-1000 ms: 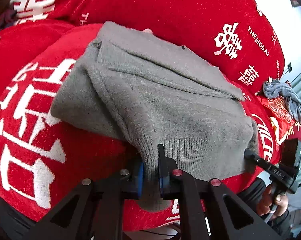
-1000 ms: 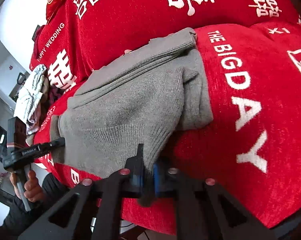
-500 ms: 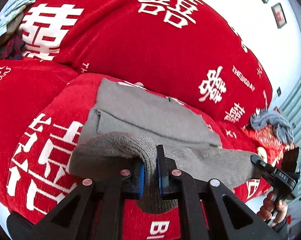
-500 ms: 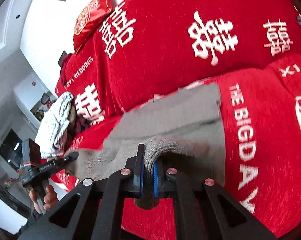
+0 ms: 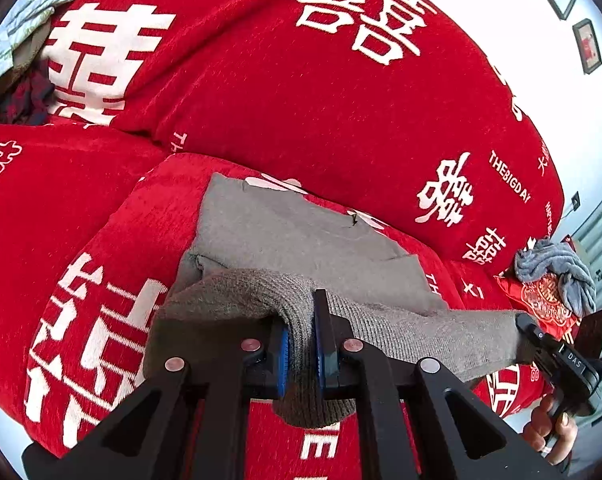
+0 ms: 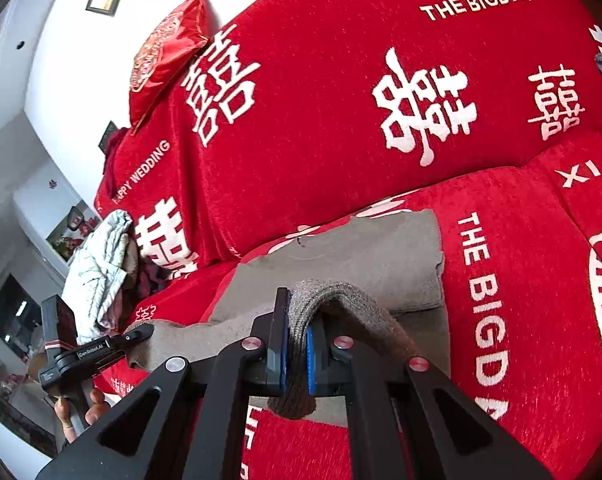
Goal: Fold small clothes
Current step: 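Fold the hem up over the sweater body toward the collar with both grippers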
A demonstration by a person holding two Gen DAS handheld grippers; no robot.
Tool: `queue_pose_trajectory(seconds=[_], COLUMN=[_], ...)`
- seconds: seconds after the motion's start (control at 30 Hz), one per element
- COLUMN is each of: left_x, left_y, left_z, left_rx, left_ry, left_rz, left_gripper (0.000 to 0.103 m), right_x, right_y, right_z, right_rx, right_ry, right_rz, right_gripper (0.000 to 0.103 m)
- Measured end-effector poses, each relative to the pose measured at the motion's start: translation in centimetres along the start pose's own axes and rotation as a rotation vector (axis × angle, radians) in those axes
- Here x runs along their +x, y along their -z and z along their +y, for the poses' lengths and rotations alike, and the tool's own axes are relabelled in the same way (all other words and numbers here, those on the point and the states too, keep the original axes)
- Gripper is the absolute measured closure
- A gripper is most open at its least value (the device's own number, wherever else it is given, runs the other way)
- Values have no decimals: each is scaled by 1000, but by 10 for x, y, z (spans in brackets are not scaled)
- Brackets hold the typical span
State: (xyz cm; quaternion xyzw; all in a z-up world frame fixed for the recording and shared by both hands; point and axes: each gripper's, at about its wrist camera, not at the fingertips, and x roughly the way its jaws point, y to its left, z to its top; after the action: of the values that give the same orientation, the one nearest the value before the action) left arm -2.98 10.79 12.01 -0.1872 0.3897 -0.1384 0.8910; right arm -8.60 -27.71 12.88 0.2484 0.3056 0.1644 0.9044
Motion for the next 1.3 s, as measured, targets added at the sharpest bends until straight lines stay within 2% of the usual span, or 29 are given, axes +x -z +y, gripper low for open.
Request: queue_pose_trajectory(seconds=[0.33, 0.7, 1.0, 1.3], left_x=[13, 42, 80, 112], left_y=[-28, -54, -68, -75], left_z=[-6, -11, -11, 1], left_rx=[15, 31, 47, 21], left_ry=[9, -17, -68, -85], left_rz=[11, 40, 95, 144], left_gripper=[92, 92, 92, 92], right_x=[17, 40, 75, 102], right_y=[-24, -40, -48, -54], right_z=[1, -1, -18, -28], right_rx=[10, 6, 13, 28], right_ry=[40, 90, 171, 203], right_rz=[2, 10, 73, 108], right_gripper=[96, 96, 96, 96])
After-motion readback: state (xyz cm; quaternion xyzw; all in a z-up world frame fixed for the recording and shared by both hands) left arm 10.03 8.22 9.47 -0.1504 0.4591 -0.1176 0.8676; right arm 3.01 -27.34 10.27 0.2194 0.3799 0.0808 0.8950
